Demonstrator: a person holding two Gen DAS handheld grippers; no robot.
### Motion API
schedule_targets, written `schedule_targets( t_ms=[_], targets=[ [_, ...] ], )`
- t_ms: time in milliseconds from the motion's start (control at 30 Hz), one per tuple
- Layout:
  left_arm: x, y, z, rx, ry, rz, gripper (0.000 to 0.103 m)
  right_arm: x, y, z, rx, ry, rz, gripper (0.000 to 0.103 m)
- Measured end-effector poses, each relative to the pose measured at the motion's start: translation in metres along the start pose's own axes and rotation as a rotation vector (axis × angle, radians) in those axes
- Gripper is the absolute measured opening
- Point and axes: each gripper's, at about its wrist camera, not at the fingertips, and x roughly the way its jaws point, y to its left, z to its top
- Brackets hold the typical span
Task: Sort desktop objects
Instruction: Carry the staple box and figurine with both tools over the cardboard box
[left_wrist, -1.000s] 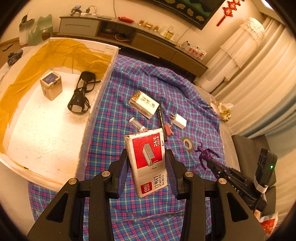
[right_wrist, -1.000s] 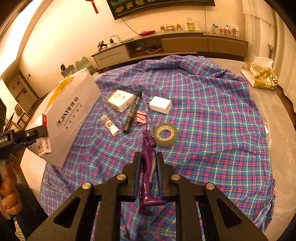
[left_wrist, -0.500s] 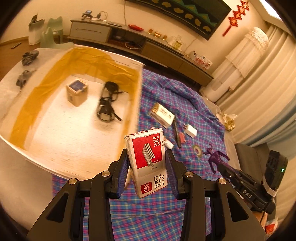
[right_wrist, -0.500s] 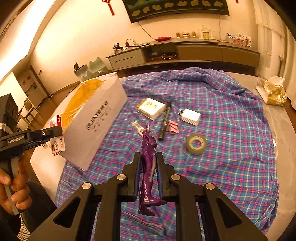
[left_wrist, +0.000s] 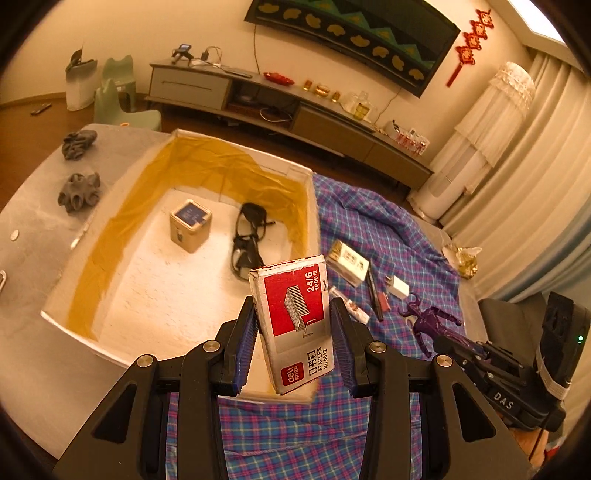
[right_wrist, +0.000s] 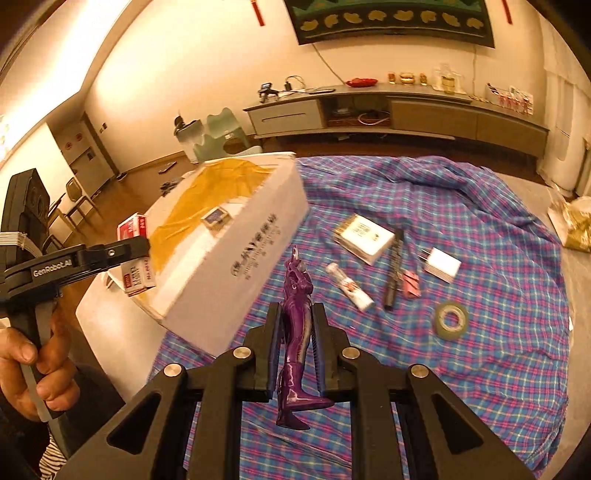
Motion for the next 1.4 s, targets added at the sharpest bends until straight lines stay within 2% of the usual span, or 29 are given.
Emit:
schedule_targets(
  t_ms=[267,667,1067,1400],
  targets=[
    [-0.001,0.024,0.012,-0.01,-0.014,0.024,0.041,0.013,0.052,0.02,-0.088,0.009,0.034,0.017],
    [0.002,0.058,0.027,-0.025,-0.009,0.065,0.041,0.044,0.108,0.045,-0.186,0.034,0.043,0.017],
    [0.023,0.081,0.038,-0.011,0.044,0.122,0.041,0.083,0.146,0.057,-0.28,0.083,0.023,0.017],
    [0.048,0.088,0.041,0.045,0.114,0.168,0.041,0.119,0.156,0.059,-0.331,0.148,-0.017,0.017]
  ],
)
